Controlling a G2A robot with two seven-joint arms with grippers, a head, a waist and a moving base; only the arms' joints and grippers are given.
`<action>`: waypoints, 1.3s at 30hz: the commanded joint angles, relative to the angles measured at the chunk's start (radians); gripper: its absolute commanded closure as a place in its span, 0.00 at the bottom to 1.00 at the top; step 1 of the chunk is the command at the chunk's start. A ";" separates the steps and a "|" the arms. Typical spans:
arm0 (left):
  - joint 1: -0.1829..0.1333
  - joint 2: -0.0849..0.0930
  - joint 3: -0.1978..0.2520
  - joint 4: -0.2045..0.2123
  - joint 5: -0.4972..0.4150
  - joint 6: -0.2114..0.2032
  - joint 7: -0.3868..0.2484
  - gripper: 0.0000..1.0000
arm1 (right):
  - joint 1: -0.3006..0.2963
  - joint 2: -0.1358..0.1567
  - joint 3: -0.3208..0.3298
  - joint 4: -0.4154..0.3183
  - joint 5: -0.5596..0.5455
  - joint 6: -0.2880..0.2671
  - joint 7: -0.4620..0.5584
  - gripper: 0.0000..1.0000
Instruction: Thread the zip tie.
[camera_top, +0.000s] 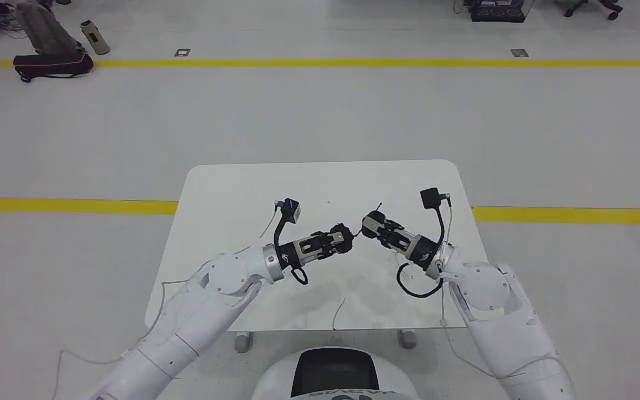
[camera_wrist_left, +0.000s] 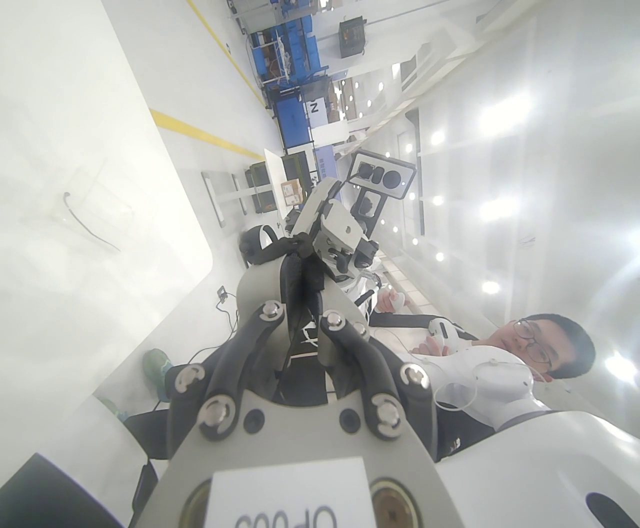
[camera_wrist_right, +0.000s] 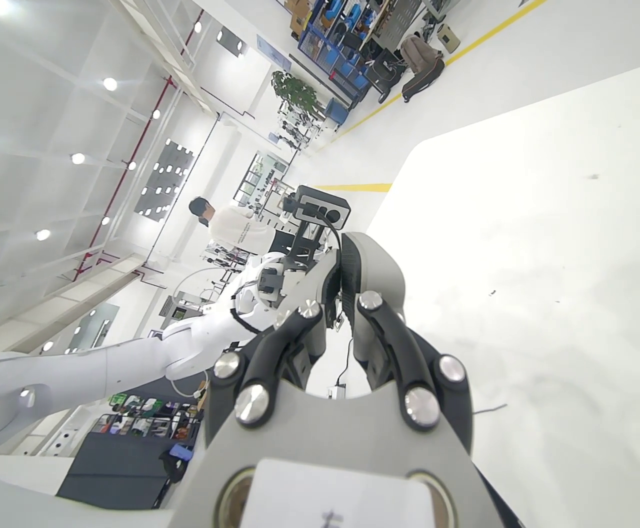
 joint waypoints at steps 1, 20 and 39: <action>0.000 0.000 0.000 0.000 0.000 0.000 0.000 1.00 | -0.001 0.001 -0.001 -0.001 -0.002 -0.001 -0.002 1.00; 0.000 0.000 0.000 0.000 0.000 0.000 0.000 1.00 | 0.004 0.012 -0.026 0.011 0.010 -0.010 -0.004 1.00; 0.000 0.000 0.000 0.000 0.000 0.000 0.000 1.00 | 0.005 0.019 -0.042 0.013 0.013 -0.008 -0.061 1.00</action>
